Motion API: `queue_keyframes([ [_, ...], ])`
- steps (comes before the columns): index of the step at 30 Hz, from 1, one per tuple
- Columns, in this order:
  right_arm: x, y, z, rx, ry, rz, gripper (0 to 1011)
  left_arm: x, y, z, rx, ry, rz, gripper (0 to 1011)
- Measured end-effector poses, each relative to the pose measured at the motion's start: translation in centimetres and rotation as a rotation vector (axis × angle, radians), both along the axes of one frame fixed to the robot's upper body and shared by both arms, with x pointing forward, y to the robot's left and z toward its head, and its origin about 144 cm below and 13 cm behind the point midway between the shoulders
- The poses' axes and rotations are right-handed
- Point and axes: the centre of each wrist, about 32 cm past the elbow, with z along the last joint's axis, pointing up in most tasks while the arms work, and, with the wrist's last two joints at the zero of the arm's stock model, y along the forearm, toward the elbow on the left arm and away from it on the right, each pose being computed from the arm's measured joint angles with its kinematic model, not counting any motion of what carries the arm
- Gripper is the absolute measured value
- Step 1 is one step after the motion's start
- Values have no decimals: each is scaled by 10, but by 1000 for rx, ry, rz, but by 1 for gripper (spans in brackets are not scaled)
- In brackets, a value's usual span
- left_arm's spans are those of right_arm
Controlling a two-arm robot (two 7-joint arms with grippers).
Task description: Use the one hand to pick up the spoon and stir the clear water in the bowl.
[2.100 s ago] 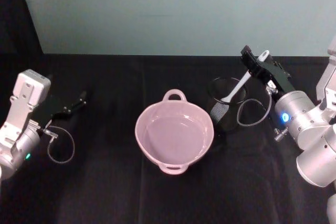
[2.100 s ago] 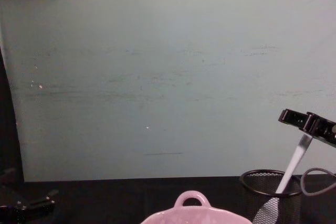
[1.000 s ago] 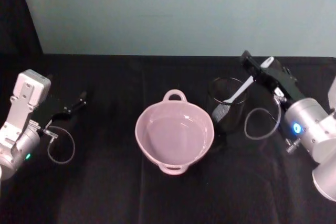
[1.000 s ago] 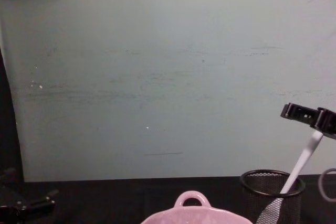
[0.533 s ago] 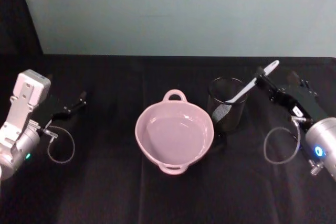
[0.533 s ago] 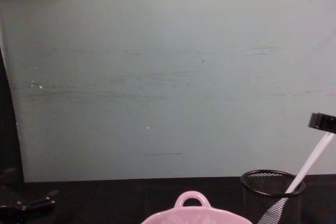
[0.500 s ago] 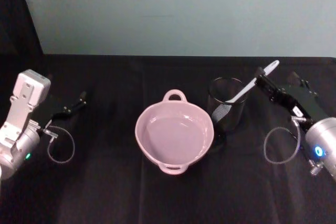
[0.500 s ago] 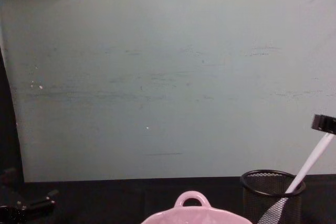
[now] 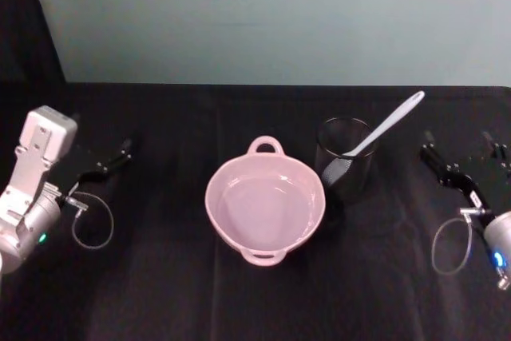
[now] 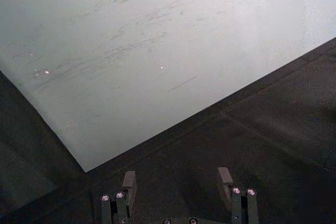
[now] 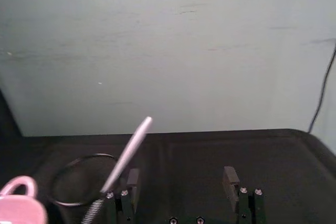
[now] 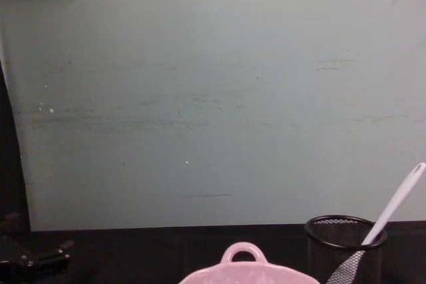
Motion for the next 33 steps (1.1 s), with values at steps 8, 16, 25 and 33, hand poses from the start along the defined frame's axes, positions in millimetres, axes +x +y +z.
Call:
queue_keyframes([
  [8, 3, -8, -24, -38, -21, -50, 1002, 0, 0, 0, 0, 0, 0, 1011],
  [16, 6, -12, -35, -39, -26, -72, 1003, 0, 0, 0, 0, 0, 0, 1011],
  [25, 6, -12, -34, -40, -28, -68, 1003, 0, 0, 0, 0, 0, 0, 1011],
  [33, 5, -12, -33, -40, -27, -66, 1003, 0, 0, 0, 0, 0, 0, 1011],
])
